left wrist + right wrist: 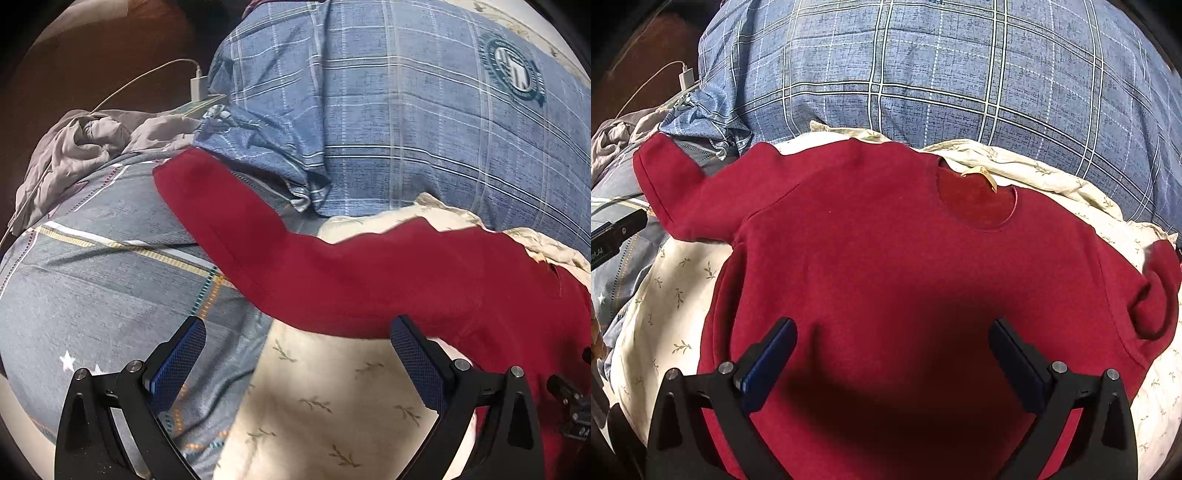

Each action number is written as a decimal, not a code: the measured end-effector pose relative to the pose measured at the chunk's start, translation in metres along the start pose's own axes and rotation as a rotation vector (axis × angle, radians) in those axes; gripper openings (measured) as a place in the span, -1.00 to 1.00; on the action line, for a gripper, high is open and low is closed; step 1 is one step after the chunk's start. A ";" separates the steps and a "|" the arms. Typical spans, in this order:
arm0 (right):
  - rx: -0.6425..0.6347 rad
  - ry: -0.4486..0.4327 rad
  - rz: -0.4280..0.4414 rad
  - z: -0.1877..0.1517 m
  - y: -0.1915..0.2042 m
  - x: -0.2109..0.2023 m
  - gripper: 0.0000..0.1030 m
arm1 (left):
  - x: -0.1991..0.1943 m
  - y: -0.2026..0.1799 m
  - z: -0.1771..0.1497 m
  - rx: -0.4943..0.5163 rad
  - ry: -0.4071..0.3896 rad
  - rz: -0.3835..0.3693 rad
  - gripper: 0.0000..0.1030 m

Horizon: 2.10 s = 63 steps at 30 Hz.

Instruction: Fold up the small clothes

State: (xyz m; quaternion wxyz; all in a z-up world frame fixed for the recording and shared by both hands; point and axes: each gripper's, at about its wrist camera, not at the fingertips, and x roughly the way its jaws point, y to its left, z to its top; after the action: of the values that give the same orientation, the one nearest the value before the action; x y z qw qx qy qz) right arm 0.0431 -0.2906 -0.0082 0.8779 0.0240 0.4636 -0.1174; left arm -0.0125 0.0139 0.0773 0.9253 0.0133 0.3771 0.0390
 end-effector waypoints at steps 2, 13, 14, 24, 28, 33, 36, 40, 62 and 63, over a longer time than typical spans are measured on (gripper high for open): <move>0.008 0.006 0.010 0.000 -0.002 0.002 0.99 | 0.005 0.006 0.011 -0.004 -0.010 0.047 0.95; 0.021 0.026 0.049 -0.003 -0.005 0.002 0.99 | 0.036 0.037 0.062 -0.078 -0.021 0.086 0.78; 0.019 0.025 0.050 -0.003 -0.005 0.003 0.99 | 0.036 0.039 0.063 -0.079 -0.026 0.087 0.78; 0.040 0.049 0.064 -0.005 -0.006 0.008 0.99 | 0.048 0.048 0.062 -0.079 -0.002 0.137 0.78; 0.047 0.058 0.074 -0.006 -0.006 0.010 0.99 | 0.068 0.052 0.070 -0.095 0.022 0.207 0.78; 0.042 0.067 0.076 -0.006 -0.006 0.011 0.99 | 0.102 0.051 0.088 -0.102 0.054 0.290 0.78; 0.045 0.070 0.085 -0.006 -0.007 0.011 0.99 | 0.117 0.044 0.100 -0.073 0.038 0.324 0.70; 0.062 0.073 0.096 -0.006 -0.011 0.010 0.99 | 0.131 0.042 0.110 -0.046 0.043 0.312 -0.22; 0.347 0.023 0.089 -0.019 -0.141 -0.028 0.99 | 0.012 -0.211 0.081 0.110 -0.014 -0.590 -0.81; 0.365 0.024 0.091 -0.021 -0.149 -0.030 0.99 | 0.021 -0.227 0.074 0.113 0.023 -0.623 -0.77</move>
State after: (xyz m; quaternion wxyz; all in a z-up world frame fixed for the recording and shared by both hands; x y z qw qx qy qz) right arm -0.0246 -0.4270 0.0146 0.8578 0.2053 0.4435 -0.1593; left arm 0.0682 -0.2098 0.1035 0.8861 -0.0521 0.3751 -0.2673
